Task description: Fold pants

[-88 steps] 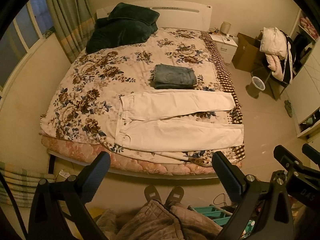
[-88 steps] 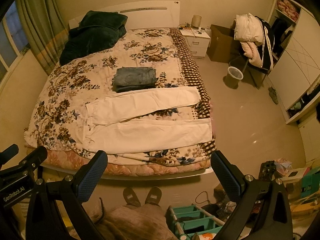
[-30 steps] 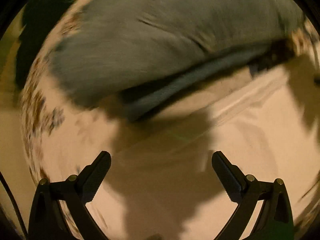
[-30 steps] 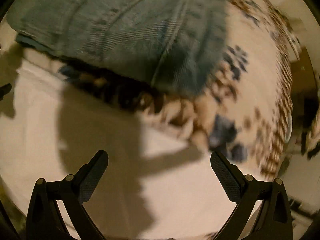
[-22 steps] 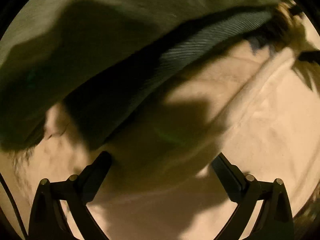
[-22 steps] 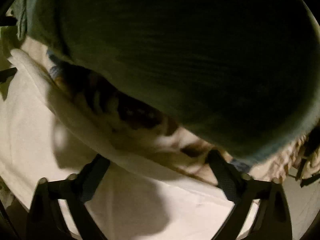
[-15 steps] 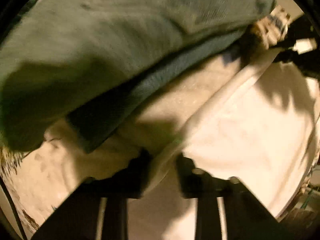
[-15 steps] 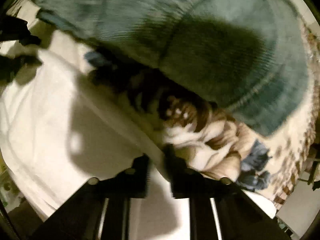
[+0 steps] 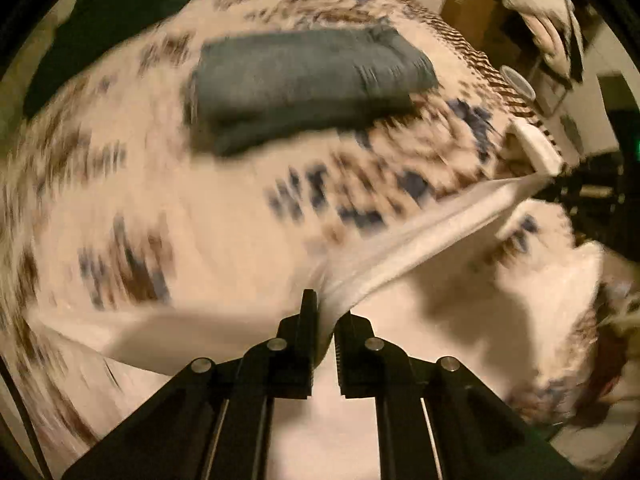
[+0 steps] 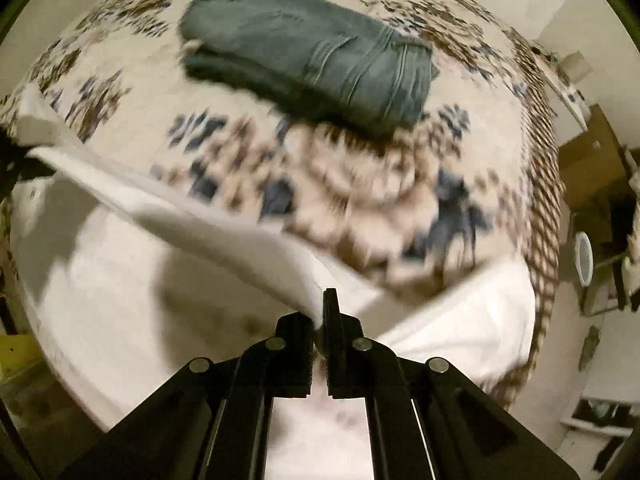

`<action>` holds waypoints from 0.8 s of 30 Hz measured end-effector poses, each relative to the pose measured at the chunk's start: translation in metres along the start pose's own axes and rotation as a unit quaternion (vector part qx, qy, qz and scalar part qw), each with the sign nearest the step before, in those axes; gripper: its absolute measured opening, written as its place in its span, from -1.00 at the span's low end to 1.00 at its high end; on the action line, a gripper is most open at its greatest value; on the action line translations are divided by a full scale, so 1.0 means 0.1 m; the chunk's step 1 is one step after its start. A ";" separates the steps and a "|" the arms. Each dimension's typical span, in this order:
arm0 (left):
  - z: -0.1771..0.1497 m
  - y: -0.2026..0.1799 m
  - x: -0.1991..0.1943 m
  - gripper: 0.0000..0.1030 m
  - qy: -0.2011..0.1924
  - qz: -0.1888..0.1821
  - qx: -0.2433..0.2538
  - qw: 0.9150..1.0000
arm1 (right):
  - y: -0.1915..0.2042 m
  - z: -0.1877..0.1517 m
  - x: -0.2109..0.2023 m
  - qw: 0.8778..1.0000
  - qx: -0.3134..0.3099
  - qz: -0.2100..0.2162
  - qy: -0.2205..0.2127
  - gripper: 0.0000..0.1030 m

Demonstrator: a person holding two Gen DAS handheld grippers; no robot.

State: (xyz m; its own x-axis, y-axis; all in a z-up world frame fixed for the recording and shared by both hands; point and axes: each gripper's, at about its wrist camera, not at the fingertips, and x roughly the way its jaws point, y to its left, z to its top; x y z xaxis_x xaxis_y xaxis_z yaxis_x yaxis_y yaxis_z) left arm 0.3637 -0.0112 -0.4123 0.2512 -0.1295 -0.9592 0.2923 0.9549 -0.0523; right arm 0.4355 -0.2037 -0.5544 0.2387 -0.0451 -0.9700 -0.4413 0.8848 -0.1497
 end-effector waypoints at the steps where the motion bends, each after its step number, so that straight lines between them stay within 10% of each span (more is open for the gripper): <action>1: -0.18 -0.05 -0.01 -0.89 0.005 0.008 -0.016 1.000 | 0.10 -0.20 -0.05 1.000 0.003 0.006 0.003 -0.91; 11: -1.71 -0.35 0.78 -0.88 0.101 0.027 -0.124 0.987 | 0.91 -1.81 0.46 0.997 -0.011 0.033 0.062 -0.90; 17: -1.84 -0.43 1.05 -0.74 0.103 0.060 -0.127 0.985 | 0.93 -2.01 0.71 0.992 0.018 0.072 0.102 -0.38; 19: -1.81 -0.45 0.91 -0.36 0.092 0.055 -0.143 0.984 | 0.81 -2.02 0.56 0.984 0.056 0.127 0.111 0.71; 21: -1.81 -0.46 0.71 0.72 0.083 0.057 -0.162 0.982 | 0.65 -2.07 0.28 0.980 0.093 0.144 0.102 0.94; 24: -1.82 -0.45 0.45 0.93 0.061 0.068 -0.196 0.976 | 0.26 -2.16 -0.09 0.973 0.173 0.129 0.080 0.94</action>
State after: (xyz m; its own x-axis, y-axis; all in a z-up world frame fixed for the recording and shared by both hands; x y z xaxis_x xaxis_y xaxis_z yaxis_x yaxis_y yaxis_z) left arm 0.1943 -0.0117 -0.5038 0.1454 0.0163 -0.9892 -0.1170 0.9931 -0.0008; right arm 0.2351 -0.2799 -0.5908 0.0076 0.1523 -0.9883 -0.1446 0.9781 0.1496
